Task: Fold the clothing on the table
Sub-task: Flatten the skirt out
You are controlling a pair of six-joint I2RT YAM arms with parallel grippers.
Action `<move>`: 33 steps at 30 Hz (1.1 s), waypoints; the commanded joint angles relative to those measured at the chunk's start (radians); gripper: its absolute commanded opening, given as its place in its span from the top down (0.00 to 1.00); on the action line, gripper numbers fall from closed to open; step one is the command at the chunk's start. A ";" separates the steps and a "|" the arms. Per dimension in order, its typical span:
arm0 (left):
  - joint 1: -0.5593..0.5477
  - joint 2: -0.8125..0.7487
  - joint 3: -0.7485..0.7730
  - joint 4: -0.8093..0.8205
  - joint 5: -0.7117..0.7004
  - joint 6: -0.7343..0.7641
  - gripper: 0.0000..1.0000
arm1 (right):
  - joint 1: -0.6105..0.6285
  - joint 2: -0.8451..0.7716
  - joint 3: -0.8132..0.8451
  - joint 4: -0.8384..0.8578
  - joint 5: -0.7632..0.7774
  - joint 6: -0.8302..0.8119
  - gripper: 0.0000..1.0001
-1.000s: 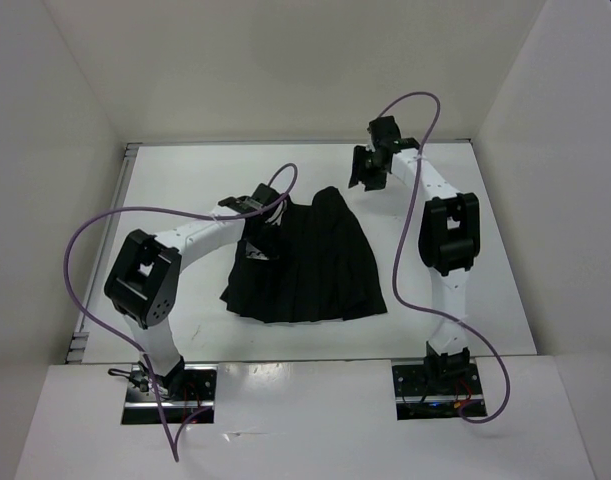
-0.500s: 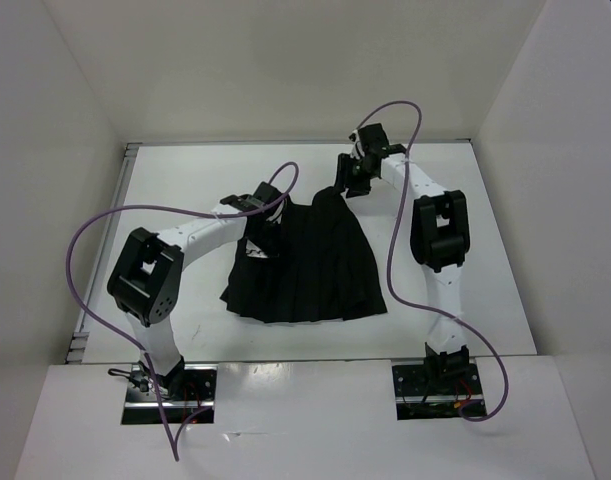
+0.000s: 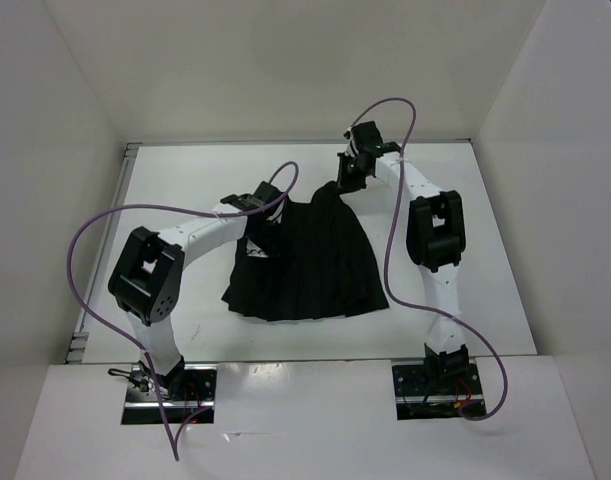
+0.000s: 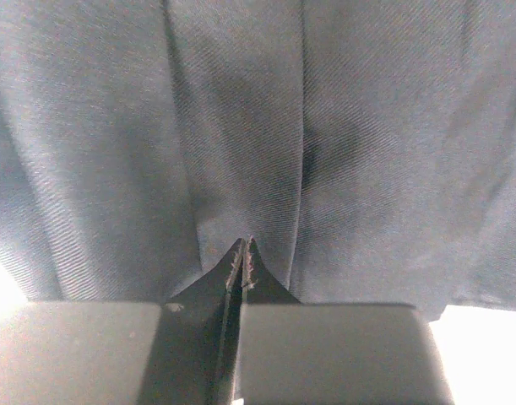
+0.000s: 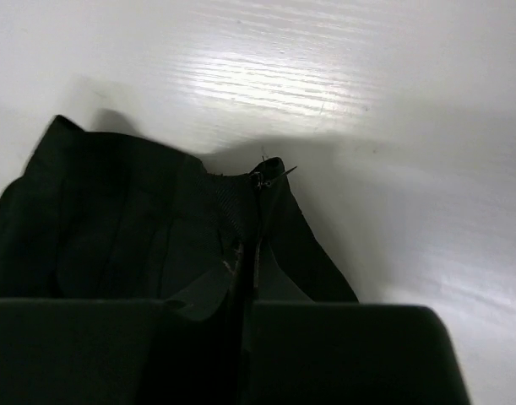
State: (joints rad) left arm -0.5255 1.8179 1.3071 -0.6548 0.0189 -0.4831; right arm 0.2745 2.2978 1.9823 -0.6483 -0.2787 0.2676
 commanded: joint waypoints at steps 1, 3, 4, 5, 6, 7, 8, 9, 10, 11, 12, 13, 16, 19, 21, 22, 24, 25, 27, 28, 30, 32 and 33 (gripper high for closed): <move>0.050 -0.058 0.088 -0.003 -0.005 -0.022 1.00 | 0.072 -0.261 0.039 -0.026 0.184 0.044 1.00; 0.088 -0.104 0.132 -0.003 -0.005 -0.022 1.00 | 0.072 -0.325 0.052 -0.100 0.271 0.053 1.00; 0.100 -0.121 0.153 -0.003 -0.005 -0.022 1.00 | 0.072 -0.380 0.081 -0.126 0.351 0.067 1.00; 0.111 -0.153 0.187 -0.003 -0.017 -0.022 1.00 | 0.072 -0.405 0.099 -0.151 0.387 0.067 1.00; 0.122 -0.167 0.198 -0.003 -0.017 -0.022 1.00 | 0.072 -0.426 0.119 -0.192 0.416 0.067 1.00; 0.140 -0.181 0.198 0.007 -0.026 -0.022 0.99 | 0.072 -0.463 0.160 -0.211 0.444 0.077 1.00; 0.150 -0.199 0.208 0.007 -0.027 -0.022 0.99 | 0.084 -0.475 0.183 -0.224 0.478 0.078 1.00; 0.150 -0.200 0.208 0.007 -0.039 -0.022 0.99 | 0.084 -0.475 0.205 -0.246 0.478 0.078 1.00; 0.165 -0.200 0.198 0.007 -0.051 -0.022 0.98 | 0.100 -0.475 0.246 -0.246 0.467 0.078 1.00; 0.177 -0.210 0.189 0.007 -0.051 -0.022 0.98 | 0.112 -0.475 0.266 -0.258 0.431 0.067 1.00; 0.177 -0.210 0.178 0.007 -0.051 -0.022 0.98 | 0.149 -0.451 0.286 -0.273 0.412 0.067 1.00; 0.189 -0.210 0.153 0.007 -0.051 -0.022 0.98 | 0.176 -0.427 0.335 -0.283 0.398 0.055 1.00; 0.199 -0.219 0.110 0.029 -0.051 -0.041 0.98 | 0.302 -0.257 0.491 -0.370 0.378 0.019 1.00; 0.219 -0.238 0.063 0.066 -0.060 -0.061 0.98 | 0.429 0.006 0.773 -0.503 0.343 -0.010 1.00; 0.246 -0.238 0.051 0.075 -0.060 -0.071 0.98 | 0.492 0.060 0.806 -0.491 0.210 -0.033 1.00; 0.246 -0.238 0.050 0.075 -0.060 -0.071 0.98 | 0.508 0.060 0.806 -0.491 0.164 -0.045 1.00; 0.272 -0.238 0.038 0.084 -0.070 -0.071 0.98 | 0.532 0.013 0.806 -0.491 0.080 -0.080 1.00; 0.272 -0.238 0.028 0.084 -0.070 -0.071 0.98 | 0.545 -0.018 0.806 -0.491 0.070 -0.080 1.00; 0.282 -0.238 0.015 0.084 -0.070 -0.071 0.98 | 0.545 -0.089 0.797 -0.491 0.070 -0.093 1.00; 0.291 -0.238 0.003 0.084 -0.070 -0.071 0.98 | 0.545 -0.163 0.787 -0.491 0.102 -0.093 1.00; 0.291 -0.238 -0.008 0.084 -0.070 -0.080 0.98 | 0.545 -0.234 0.747 -0.491 0.151 -0.093 1.00; 0.291 -0.249 -0.008 0.084 -0.070 -0.080 0.98 | 0.536 -0.328 0.704 -0.491 0.212 -0.093 1.00; 0.291 -0.249 -0.008 0.084 -0.070 -0.080 0.98 | 0.523 -0.352 0.651 -0.491 0.223 -0.093 1.00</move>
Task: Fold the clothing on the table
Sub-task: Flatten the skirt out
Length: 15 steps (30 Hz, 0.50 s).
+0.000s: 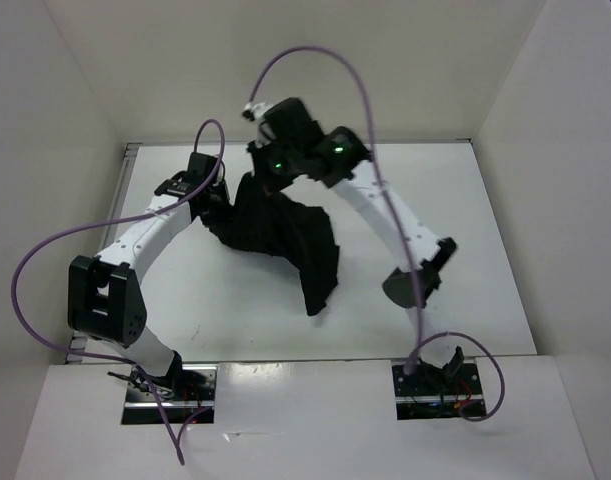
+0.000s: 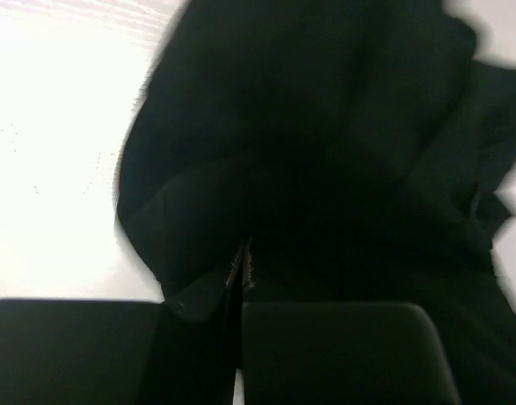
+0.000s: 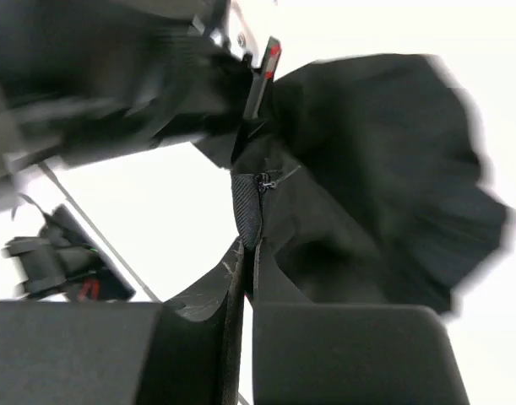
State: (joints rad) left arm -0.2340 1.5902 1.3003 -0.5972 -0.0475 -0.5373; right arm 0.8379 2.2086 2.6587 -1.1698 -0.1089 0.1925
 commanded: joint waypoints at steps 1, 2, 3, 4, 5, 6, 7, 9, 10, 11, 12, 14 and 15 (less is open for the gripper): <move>-0.001 -0.021 -0.010 0.027 -0.003 -0.026 0.98 | -0.049 -0.289 -0.057 0.030 0.067 -0.008 1.00; -0.001 -0.030 -0.010 0.027 -0.003 -0.026 0.98 | -0.071 -0.331 -0.092 0.030 0.078 0.001 1.00; -0.001 -0.030 -0.010 0.017 -0.003 -0.026 0.98 | -0.083 -0.349 -0.176 0.030 0.090 0.001 1.00; 0.008 -0.041 -0.010 0.017 -0.015 -0.026 0.98 | -0.094 -0.368 -0.221 0.030 0.104 0.013 1.00; 0.009 -0.041 -0.010 0.008 -0.015 -0.017 0.98 | -0.108 -0.401 -0.264 0.030 0.121 0.028 1.00; 0.018 -0.050 -0.010 0.008 -0.015 -0.016 0.98 | -0.140 -0.420 -0.361 0.030 0.133 0.028 1.00; 0.018 -0.061 -0.019 0.008 -0.015 -0.016 0.98 | -0.160 -0.440 -0.415 0.059 0.149 0.047 1.00; 0.027 -0.070 -0.028 0.008 -0.015 -0.016 0.98 | -0.248 -0.489 -0.568 0.091 0.149 0.088 1.00; 0.027 -0.070 -0.029 0.008 -0.015 -0.016 0.98 | -0.285 -0.489 -0.615 0.117 0.132 0.103 1.00; 0.027 -0.070 -0.039 0.008 -0.015 -0.016 0.98 | -0.325 -0.501 -0.656 0.127 0.118 0.117 1.00; 0.036 -0.070 -0.039 0.008 -0.015 -0.016 0.98 | -0.360 -0.501 -0.739 0.137 0.104 0.128 1.00; 0.036 -0.070 -0.039 0.008 -0.006 -0.007 0.98 | -0.450 -0.492 -0.818 0.189 0.104 0.137 1.00; 0.036 -0.070 -0.039 0.008 0.014 -0.007 0.98 | -0.476 -0.459 -0.891 0.211 0.104 0.151 1.00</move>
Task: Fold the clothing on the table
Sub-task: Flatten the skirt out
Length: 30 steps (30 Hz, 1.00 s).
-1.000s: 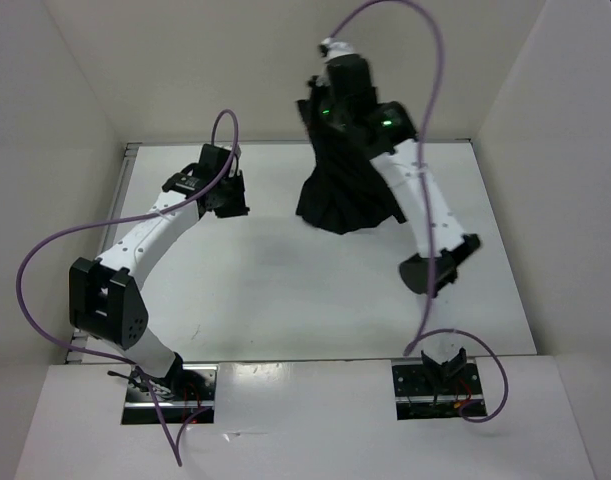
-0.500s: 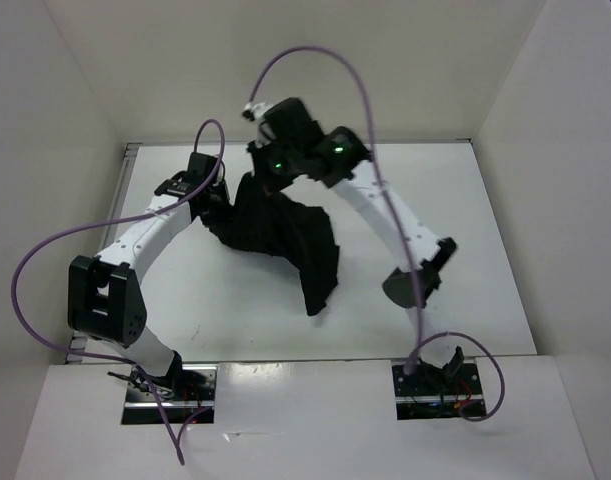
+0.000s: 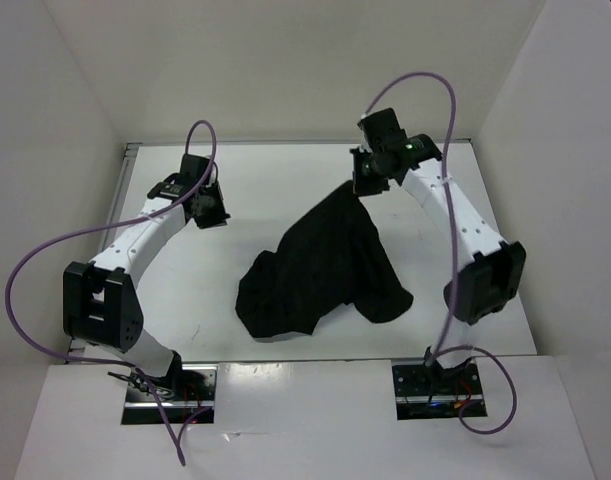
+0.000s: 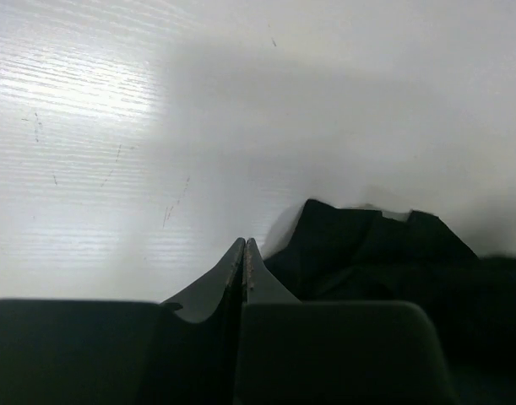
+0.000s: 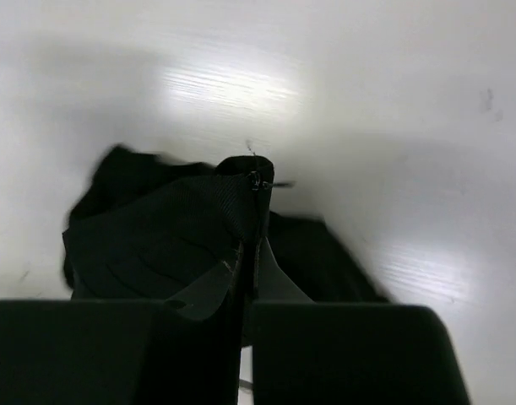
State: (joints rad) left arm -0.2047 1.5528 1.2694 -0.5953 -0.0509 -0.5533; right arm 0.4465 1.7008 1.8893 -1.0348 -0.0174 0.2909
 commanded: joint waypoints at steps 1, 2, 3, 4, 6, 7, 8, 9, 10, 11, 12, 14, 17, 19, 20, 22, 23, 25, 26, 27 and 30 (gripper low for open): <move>0.007 -0.022 -0.008 0.006 0.029 0.009 0.98 | -0.139 0.072 -0.149 0.091 0.022 0.053 1.00; 0.007 -0.022 -0.008 0.015 0.048 0.009 0.98 | -0.162 0.100 -0.168 0.114 0.037 0.071 1.00; 0.007 -0.013 -0.008 0.028 0.098 0.009 0.98 | -0.179 0.164 -0.202 0.114 0.063 0.098 1.00; 0.007 -0.004 -0.008 0.038 0.135 0.018 0.98 | -0.204 0.199 -0.202 0.114 0.144 0.117 1.00; 0.007 0.006 -0.008 0.061 0.230 0.030 0.94 | -0.204 0.268 -0.211 0.087 0.245 0.164 1.00; -0.008 0.015 -0.008 0.071 0.252 0.030 0.94 | -0.204 0.319 -0.200 0.070 0.325 0.178 1.00; -0.019 0.015 -0.008 0.080 0.267 0.030 0.93 | -0.204 0.330 -0.200 0.070 0.358 0.189 1.00; -0.031 0.024 -0.008 0.091 0.290 0.030 0.91 | -0.204 0.330 -0.216 0.070 0.379 0.189 1.00; -0.045 0.033 -0.008 0.103 0.316 0.030 0.91 | -0.204 0.330 -0.216 0.070 0.369 0.189 1.00; -0.045 0.042 -0.018 0.124 0.342 0.017 0.90 | -0.204 0.321 -0.216 0.070 0.360 0.189 1.00; -0.045 0.043 -0.018 0.137 0.373 0.007 0.90 | -0.195 0.307 -0.216 0.070 0.344 0.189 1.00; -0.045 0.053 -0.041 0.146 0.362 0.007 0.90 | -0.163 0.251 -0.159 0.091 0.272 0.171 1.00; -0.045 0.098 -0.041 0.124 0.300 0.016 0.90 | -0.054 0.180 -0.029 0.101 0.096 0.081 1.00; -0.013 0.121 -0.041 0.124 0.275 0.016 0.90 | 0.006 0.149 0.104 0.081 -0.016 0.001 1.00; -0.001 0.145 -0.041 0.115 0.266 0.027 0.90 | 0.055 0.134 0.143 0.072 -0.127 -0.019 1.00; 0.013 0.165 -0.041 0.103 0.217 0.027 0.90 | 0.083 0.059 0.220 0.062 -0.310 -0.067 1.00; 0.024 0.179 -0.032 0.088 0.194 0.036 0.91 | 0.083 0.024 0.229 0.071 -0.373 -0.078 1.00; 0.036 0.179 -0.031 0.077 0.146 0.036 0.92 | 0.083 -0.057 0.194 0.128 -0.429 -0.078 1.00; 0.048 0.179 -0.031 0.077 0.146 0.036 0.92 | 0.058 -0.131 0.171 0.145 -0.444 -0.069 1.00; 0.048 0.179 -0.031 0.077 0.132 0.036 0.92 | 0.034 -0.159 0.110 0.174 -0.444 -0.059 1.00; 0.057 0.168 -0.022 0.068 0.132 0.036 0.92 | -0.116 -0.150 -0.028 0.167 -0.352 -0.006 1.00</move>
State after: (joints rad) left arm -0.1497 1.7367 1.2358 -0.5159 0.1116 -0.5449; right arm 0.4503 1.5116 1.9625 -0.8867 -0.3962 0.2539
